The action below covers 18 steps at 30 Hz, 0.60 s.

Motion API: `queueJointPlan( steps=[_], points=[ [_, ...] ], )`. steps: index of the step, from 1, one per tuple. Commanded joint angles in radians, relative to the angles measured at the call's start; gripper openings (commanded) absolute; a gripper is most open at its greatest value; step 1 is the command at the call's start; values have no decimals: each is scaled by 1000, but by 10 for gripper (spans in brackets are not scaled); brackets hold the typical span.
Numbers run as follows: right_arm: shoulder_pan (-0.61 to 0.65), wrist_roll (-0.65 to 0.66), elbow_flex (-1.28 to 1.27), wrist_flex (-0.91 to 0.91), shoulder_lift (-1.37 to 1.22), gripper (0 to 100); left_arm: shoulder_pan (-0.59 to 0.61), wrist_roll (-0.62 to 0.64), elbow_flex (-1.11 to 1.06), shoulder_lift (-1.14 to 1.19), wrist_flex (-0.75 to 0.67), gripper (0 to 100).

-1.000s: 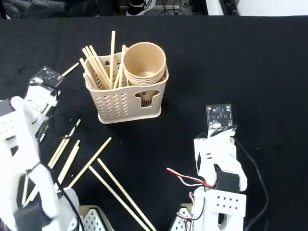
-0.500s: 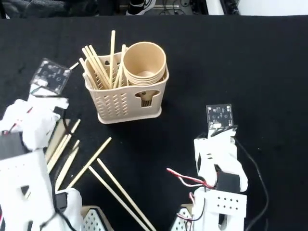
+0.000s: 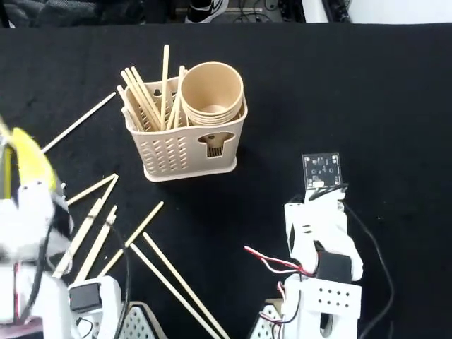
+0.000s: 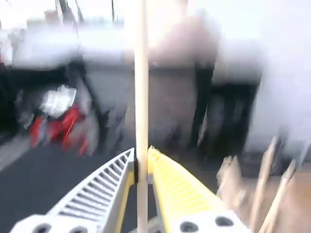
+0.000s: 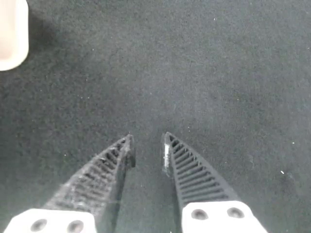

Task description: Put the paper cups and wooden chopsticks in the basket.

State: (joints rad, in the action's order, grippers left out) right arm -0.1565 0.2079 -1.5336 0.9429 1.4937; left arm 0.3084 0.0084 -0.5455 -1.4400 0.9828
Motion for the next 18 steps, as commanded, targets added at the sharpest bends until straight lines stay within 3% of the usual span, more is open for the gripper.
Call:
queueJointPlan(
  steps=[1, 8, 18],
  points=[
    [12, -6, 7, -15, 7, 103, -124, 48, -81, -6, -236, 29],
    [12, -6, 5, -17, 7, 103, -394, 41, -189, 87, -512, 29],
    [6, -5, 5, 6, 70, 103, -429, 48, -214, 264, -546, 29]
  ],
)
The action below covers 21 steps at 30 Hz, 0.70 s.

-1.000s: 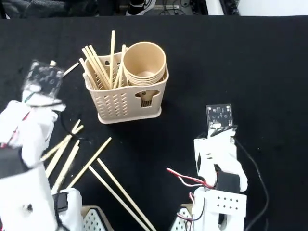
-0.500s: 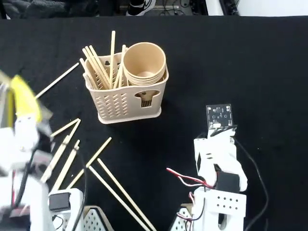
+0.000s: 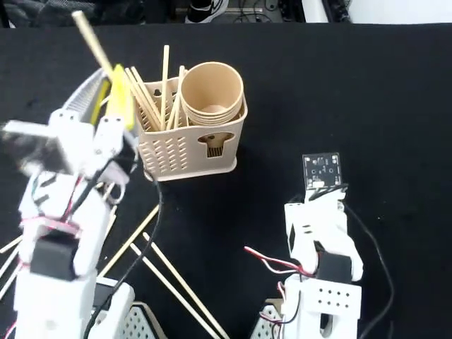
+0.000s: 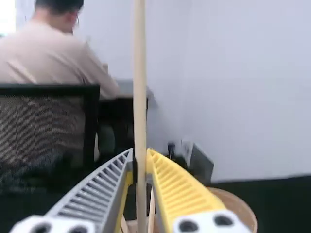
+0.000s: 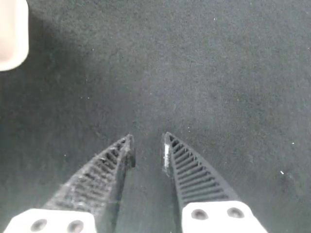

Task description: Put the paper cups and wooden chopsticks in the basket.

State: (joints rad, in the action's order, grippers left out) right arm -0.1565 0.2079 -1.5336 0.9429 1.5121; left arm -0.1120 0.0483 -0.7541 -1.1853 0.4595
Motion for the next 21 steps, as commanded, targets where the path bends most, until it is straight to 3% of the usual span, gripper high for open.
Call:
queueJointPlan(
  steps=[1, 7, 13, 21],
  points=[
    [6, -5, 4, 37, 88, 102, -8, 8, -21, 6, -23, 29],
    [21, 23, -54, 193, 394, 81, -8, 8, -96, 11, -25, 29],
    [78, 52, -61, 198, 355, 78, -8, 8, -56, 2, -46, 29],
    [80, 52, -87, 189, 366, 81, -8, 9, 159, 12, -60, 29]
  ],
)
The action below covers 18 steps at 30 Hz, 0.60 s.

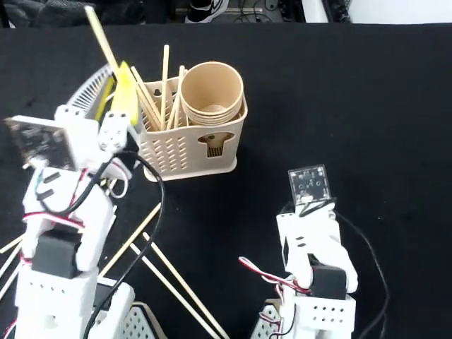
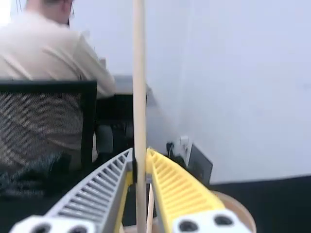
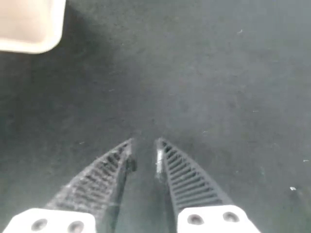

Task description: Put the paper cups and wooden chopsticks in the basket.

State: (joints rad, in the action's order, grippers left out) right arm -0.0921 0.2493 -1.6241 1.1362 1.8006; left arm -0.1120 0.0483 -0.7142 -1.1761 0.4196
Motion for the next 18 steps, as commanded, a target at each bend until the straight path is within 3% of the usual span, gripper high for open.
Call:
queueJointPlan(
  steps=[1, 4, 11, 15, 18],
  points=[
    [15, 8, -1, -15, 77, 81, -8, 9, 130, 11, -25, 29],
    [15, 6, -13, -38, 77, 81, -27, 9, 104, 74, -57, 29],
    [15, 11, -16, -40, 77, 81, 50, 11, -22, 296, -298, 28],
    [15, 11, -21, -44, 77, 81, 38, 9, -119, 299, -301, 29],
    [15, 11, -21, -44, 77, 81, -10, 2, -182, 192, -196, 55]
  ],
)
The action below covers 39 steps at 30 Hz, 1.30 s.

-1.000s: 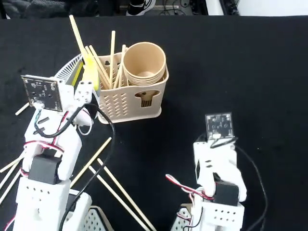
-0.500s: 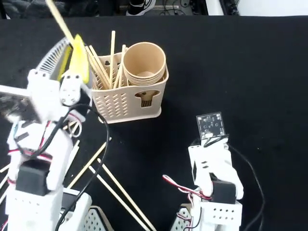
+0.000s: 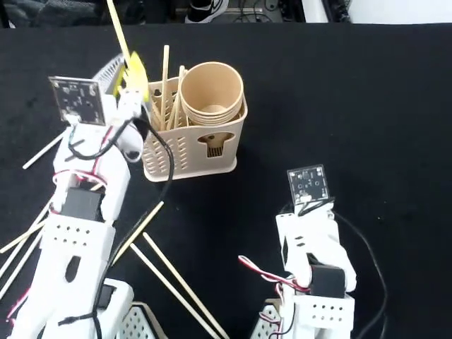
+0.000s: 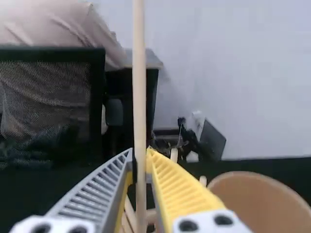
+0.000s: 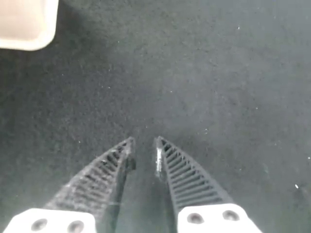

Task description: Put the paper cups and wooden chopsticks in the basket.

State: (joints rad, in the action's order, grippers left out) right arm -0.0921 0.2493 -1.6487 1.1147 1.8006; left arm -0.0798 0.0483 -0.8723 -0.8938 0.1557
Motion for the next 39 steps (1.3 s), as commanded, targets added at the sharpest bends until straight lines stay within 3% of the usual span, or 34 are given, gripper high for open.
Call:
queueJointPlan(
  steps=[1, 4, 8, 14, 17, 20, 25, 32, 35, 39],
  points=[
    [15, 11, 4, -23, 77, 81, -61, 2, -33, -141, 129, 97],
    [15, 11, 4, -23, 77, 81, -97, 9, -33, -310, 365, 216],
    [15, 11, 4, -23, 77, 81, -84, 8, 8, -512, 638, 223],
    [15, 11, 4, -23, 77, 81, 275, -2, 10, -612, 921, 253],
    [15, 11, 4, -23, 77, 81, 472, -112, 8, -565, 1037, 284],
    [15, 11, 4, -23, 77, 81, 613, -265, 8, -470, 1071, 285],
    [15, 8, 4, -21, 77, 81, 734, -454, 19, -235, 1068, 285],
    [15, 9, 5, -20, 77, 81, 756, -884, 48, 149, 1010, 285],
    [15, 9, 5, -20, 77, 81, 759, -974, 104, 322, 967, 286],
    [15, 9, 5, -21, 77, 81, 756, -990, 229, 574, 961, 285]
  ],
)
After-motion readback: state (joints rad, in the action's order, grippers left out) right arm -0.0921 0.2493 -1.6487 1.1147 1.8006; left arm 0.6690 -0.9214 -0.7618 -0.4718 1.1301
